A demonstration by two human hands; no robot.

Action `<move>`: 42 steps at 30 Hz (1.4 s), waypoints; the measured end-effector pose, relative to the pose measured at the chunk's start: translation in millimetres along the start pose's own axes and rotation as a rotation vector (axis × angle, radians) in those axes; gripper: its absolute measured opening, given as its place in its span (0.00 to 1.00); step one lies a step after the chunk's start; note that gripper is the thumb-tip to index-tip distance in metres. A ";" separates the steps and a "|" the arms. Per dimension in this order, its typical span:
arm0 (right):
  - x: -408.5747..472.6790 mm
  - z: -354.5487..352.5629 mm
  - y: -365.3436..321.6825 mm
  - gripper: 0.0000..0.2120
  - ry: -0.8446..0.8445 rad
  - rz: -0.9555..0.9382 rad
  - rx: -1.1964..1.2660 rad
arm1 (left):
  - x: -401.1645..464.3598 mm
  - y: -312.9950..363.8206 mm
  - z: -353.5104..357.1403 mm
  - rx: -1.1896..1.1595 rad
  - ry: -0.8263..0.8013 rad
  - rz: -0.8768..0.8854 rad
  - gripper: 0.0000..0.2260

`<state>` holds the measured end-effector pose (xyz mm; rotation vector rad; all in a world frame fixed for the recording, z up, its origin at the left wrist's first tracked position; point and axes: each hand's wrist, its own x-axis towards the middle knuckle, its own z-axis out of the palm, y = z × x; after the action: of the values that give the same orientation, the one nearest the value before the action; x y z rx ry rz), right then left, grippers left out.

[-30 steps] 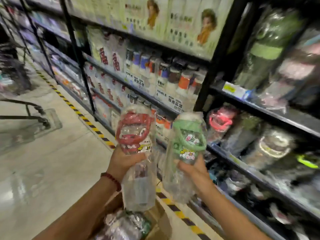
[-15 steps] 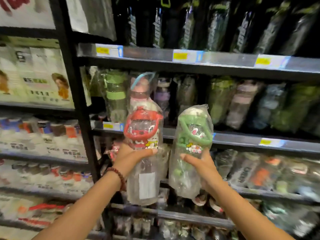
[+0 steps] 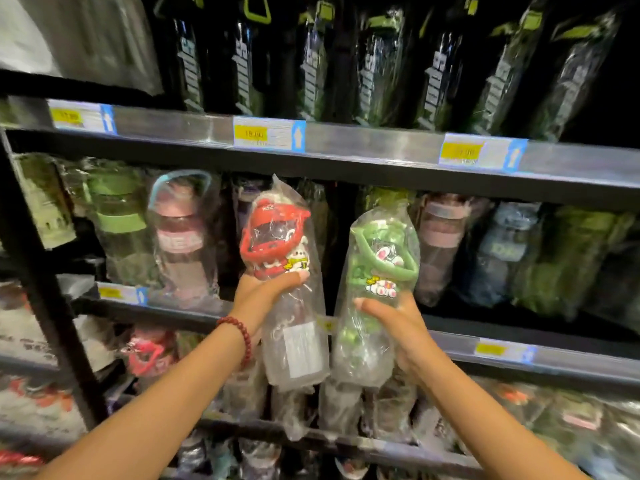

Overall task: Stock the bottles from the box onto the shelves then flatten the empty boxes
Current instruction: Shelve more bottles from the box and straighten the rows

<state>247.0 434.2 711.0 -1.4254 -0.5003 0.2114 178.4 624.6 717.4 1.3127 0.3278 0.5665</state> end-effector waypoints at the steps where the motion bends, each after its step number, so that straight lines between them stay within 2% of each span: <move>1: 7.8 -6.4 -1.9 0.18 -0.005 0.002 -0.010 | 4.2 -1.4 8.2 -0.036 0.013 0.004 0.30; 6: 42.9 -38.0 -15.5 0.16 -0.075 0.026 -0.069 | 20.7 -10.8 41.7 -0.241 0.076 0.016 0.27; 11: 61.9 -56.6 -31.0 0.14 -0.132 0.039 -0.136 | 39.9 -17.3 63.7 -0.357 0.145 0.023 0.37; 13: 68.3 -61.0 -32.8 0.12 -0.144 0.046 -0.191 | 48.9 -19.4 70.6 -0.414 0.161 0.018 0.34; 17: 79.5 -66.3 -37.2 0.12 -0.108 0.074 -0.246 | 63.5 -22.5 75.2 -0.469 0.192 -0.007 0.20; 20: 86.4 -66.6 -41.7 0.06 -0.071 0.108 -0.277 | 71.4 -21.0 69.3 -0.457 0.206 -0.002 0.21; 22: 91.9 -64.8 -37.7 0.08 -0.019 0.119 -0.319 | 76.2 -21.7 62.7 -0.435 0.206 0.037 0.23; 27: 99.7 -46.4 -12.4 0.08 0.046 0.094 -0.423 | 83.6 -25.2 38.9 -0.276 0.162 0.172 0.20; 30: 102.8 -30.5 4.7 0.08 0.057 0.045 -0.350 | 89.1 -26.5 19.0 -0.172 0.168 0.213 0.22; 36: 113.3 11.2 35.3 0.15 0.101 -0.017 -0.174 | 108.2 -29.2 -24.0 0.082 0.174 0.242 0.39; 42: 117.7 53.6 50.2 0.16 0.099 -0.089 -0.029 | 112.5 -24.8 -39.4 0.187 0.085 0.274 0.38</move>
<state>334.0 540.1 689.5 -1.4312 -0.4859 0.0613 254.9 716.3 693.9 1.5285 0.2770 0.8404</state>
